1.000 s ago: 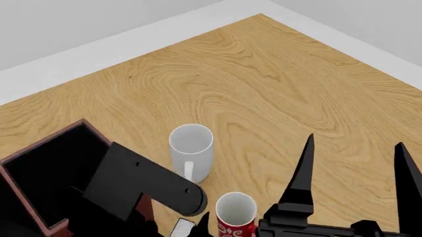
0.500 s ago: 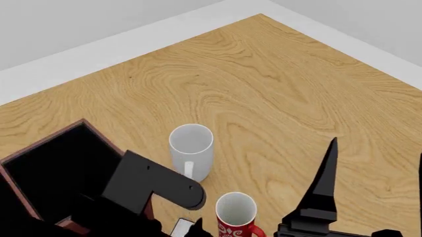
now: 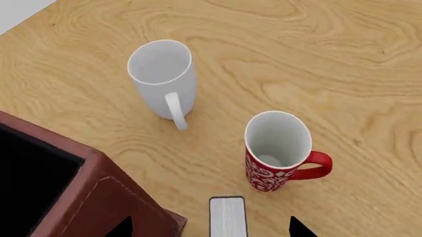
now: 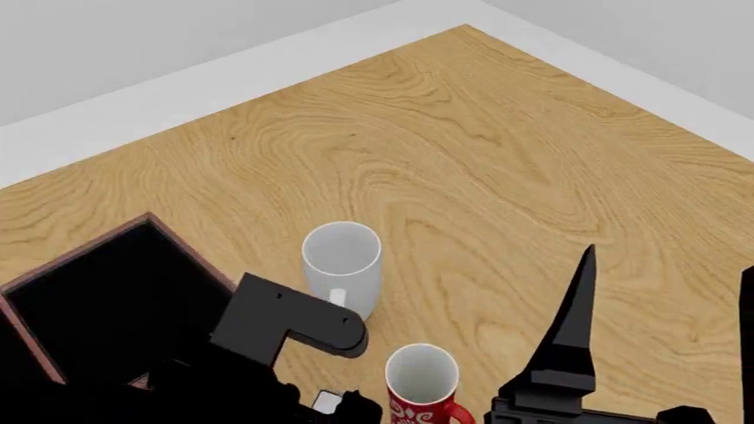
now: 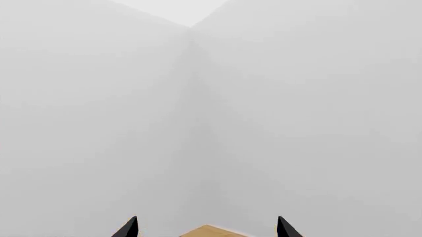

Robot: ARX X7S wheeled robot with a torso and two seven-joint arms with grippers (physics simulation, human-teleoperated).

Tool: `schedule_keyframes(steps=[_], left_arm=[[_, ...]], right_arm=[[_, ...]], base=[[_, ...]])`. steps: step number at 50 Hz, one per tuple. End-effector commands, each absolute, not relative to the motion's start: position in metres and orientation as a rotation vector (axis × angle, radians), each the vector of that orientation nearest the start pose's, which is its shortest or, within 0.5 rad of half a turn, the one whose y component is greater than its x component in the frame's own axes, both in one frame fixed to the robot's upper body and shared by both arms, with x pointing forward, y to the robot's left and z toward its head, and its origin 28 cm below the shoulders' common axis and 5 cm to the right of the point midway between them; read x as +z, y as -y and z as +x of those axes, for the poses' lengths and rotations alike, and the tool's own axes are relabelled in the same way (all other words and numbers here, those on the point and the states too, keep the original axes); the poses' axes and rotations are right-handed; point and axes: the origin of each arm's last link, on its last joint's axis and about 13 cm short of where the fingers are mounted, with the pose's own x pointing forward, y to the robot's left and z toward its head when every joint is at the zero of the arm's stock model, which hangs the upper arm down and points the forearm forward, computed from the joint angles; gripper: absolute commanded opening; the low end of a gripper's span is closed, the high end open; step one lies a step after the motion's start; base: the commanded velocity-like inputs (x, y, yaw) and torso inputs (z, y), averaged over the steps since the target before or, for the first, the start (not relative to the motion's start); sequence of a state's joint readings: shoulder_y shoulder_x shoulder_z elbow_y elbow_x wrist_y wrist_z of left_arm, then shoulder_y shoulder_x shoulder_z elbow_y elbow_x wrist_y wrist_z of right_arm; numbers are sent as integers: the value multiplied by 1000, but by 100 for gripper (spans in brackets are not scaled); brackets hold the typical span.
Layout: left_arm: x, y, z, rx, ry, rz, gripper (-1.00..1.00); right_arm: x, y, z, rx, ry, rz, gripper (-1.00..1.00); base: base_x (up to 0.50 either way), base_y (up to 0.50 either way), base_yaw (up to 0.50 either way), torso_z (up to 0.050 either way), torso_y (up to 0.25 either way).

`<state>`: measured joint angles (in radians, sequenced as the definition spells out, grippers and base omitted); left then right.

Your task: Pick up the book and place it in the right compartment of the caddy.

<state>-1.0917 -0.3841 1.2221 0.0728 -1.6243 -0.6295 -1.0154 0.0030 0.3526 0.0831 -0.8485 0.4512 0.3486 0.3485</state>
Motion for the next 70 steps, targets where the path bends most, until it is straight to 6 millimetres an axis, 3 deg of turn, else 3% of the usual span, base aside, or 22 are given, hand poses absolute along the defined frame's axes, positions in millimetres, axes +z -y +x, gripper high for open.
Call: schedule_keyframes(steps=[1,43,67,68,70], left_arm=[[143,-108,263,-299,-643,183,100],[90,-105,260,-297,-778,165,100],[73,-104,261,-269,-799,177,100],[72,-105,261,-273,-803,179,-100],[70,-105,261,-276,-809,184,-100]], right_arm=[[170,132,174,-76,456,92,100],[171,132,173,-72,461,99,100],[172,131,172,-70,461,96,100],[172,132,172,-70,461,96,100],[172,131,172,-70,462,95,100]], base=[[0,0,0,0,0],[0,0,0,0,0],[0,0,0,0,0],[0,0,-3,0,0],[4,-5,-2,0,0]])
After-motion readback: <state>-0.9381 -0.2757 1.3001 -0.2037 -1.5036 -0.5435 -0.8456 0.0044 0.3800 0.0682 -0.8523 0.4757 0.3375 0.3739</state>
